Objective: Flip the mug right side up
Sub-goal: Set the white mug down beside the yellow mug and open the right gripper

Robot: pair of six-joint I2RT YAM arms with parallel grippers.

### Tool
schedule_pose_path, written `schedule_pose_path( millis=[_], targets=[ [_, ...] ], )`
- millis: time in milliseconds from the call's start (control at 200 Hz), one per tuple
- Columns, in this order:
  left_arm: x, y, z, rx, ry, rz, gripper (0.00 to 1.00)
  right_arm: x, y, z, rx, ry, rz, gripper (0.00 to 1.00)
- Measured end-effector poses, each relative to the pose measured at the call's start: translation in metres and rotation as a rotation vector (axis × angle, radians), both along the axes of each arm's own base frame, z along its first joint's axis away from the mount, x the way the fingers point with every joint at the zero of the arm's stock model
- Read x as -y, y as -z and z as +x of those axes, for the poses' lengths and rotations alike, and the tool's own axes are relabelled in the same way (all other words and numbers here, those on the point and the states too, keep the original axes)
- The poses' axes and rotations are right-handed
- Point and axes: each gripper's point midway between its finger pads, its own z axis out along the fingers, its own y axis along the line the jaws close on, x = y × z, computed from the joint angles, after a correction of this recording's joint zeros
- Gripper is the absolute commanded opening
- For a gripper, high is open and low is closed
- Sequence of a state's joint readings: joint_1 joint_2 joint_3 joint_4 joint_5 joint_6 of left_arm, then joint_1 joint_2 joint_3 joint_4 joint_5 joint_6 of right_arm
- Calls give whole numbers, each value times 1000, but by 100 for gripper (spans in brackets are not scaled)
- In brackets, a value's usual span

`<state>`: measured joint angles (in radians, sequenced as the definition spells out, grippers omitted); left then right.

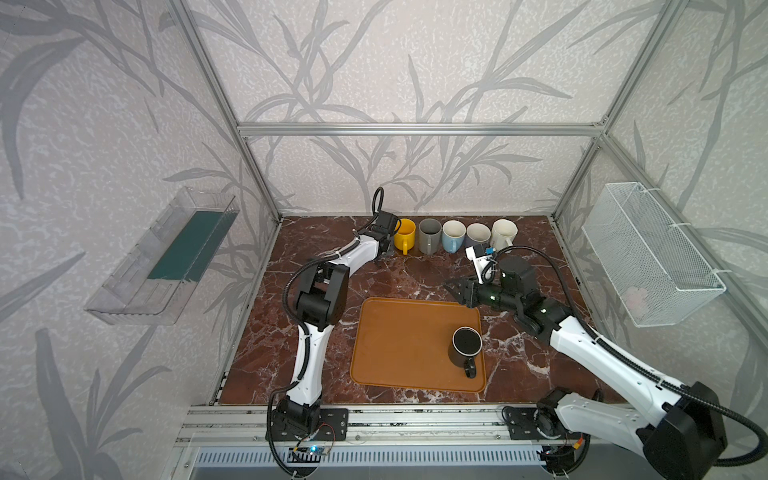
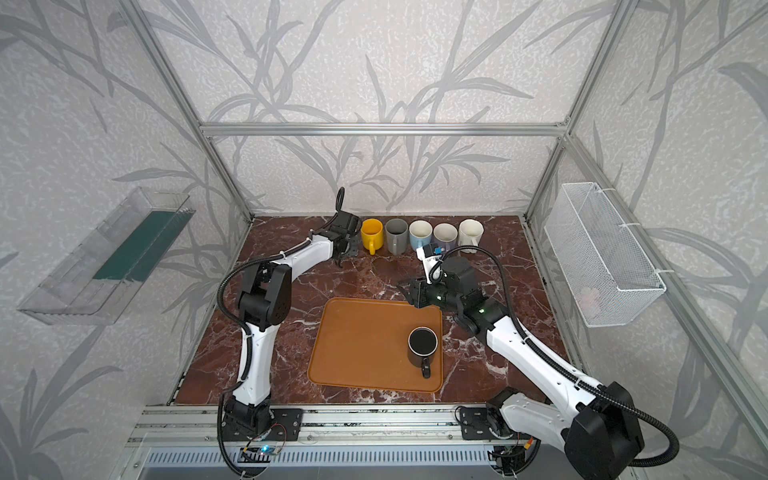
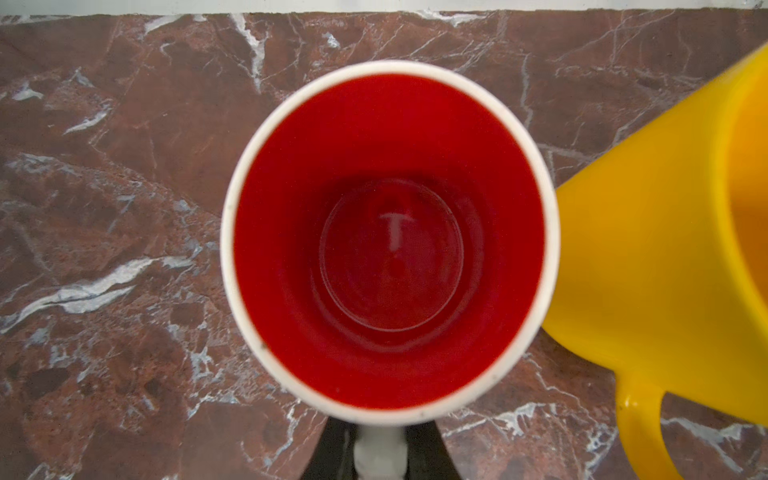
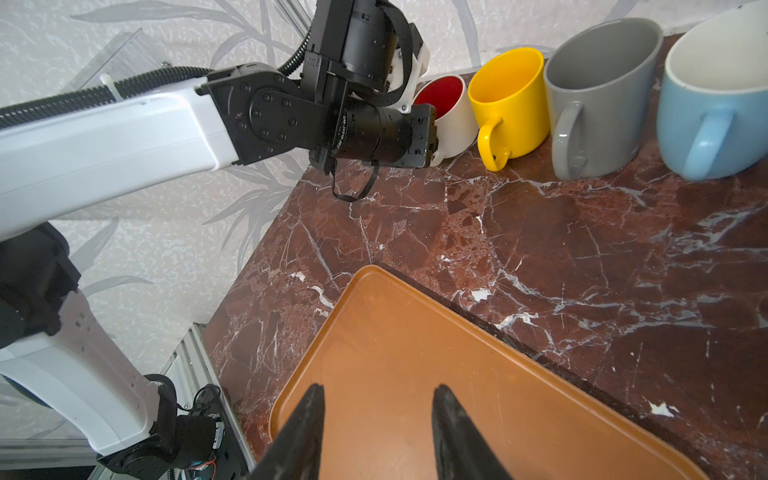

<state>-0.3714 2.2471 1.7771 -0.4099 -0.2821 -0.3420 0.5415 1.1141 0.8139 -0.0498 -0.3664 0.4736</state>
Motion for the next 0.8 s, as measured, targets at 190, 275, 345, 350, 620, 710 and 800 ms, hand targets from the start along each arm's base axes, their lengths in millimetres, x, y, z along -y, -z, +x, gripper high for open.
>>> schedule_pose_path(
  millis=[190,275,345,350,620,710,800],
  targets=[
    [1,0,2,-1,2,-4,0,3,-2,-2,7,6,-4,44],
    [2,0,2,-2,3,-6,0,3,-2,-2,4,8,-7,44],
    [2,1,2,-3,3,-6,0,4,-1,-3,0,11,-11,44],
    [2,1,2,-3,3,-6,0,4,-1,-3,-1,11,-12,44],
    [2,1,1,-5,1,-8,15,5,1,-3,-4,15,-15,44],
    [2,1,1,-5,0,-11,20,5,1,-3,-6,15,-16,44],
    [3,1,1,-5,0,-14,23,5,1,-3,-8,15,-17,44]
  ],
)
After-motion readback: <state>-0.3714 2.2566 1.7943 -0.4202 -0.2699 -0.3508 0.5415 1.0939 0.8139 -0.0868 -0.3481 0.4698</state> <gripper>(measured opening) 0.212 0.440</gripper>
